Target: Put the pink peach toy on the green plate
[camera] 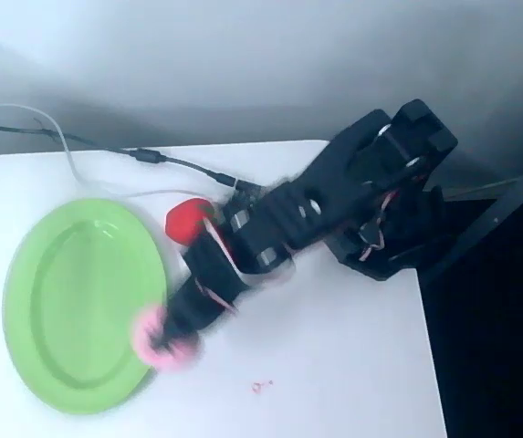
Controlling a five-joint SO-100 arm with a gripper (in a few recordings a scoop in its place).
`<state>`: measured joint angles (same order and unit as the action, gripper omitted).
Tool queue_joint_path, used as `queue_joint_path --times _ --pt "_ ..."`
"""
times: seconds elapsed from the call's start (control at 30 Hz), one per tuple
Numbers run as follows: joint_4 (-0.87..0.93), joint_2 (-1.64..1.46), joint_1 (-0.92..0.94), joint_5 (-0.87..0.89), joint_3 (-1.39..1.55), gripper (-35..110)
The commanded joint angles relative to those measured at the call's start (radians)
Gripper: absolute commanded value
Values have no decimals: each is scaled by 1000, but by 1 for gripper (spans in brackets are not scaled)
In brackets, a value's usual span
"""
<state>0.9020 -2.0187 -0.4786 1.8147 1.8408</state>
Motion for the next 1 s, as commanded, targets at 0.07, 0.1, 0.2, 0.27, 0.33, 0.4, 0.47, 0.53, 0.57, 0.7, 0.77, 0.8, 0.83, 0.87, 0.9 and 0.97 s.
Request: queue_joint_path --times 0.07,0.1,0.2,0.27,0.33,0.4,0.47,0.53,0.57,0.7,0.77,0.8,0.83,0.87,0.9,0.97 --pt "17 71 213 -140 -129 0" --pt "17 117 236 -146 -147 0" --pt "18 302 278 -199 -249 0" --pt "44 434 291 -207 -357 0" --pt "103 548 295 -224 -468 0" --pt "166 641 291 -239 -560 0" --pt "172 693 282 -241 -598 0" --pt "173 727 275 -235 -618 0" --pt "178 738 272 -235 -627 0" --pt "179 764 258 -230 -640 0" --pt "179 776 252 -222 -646 0" --pt "179 784 249 -221 -650 0" --pt "179 790 245 -219 -655 0" --pt "179 798 242 -219 -664 0" --pt "179 801 241 -218 -669 2" --pt "169 810 238 -210 -686 24"
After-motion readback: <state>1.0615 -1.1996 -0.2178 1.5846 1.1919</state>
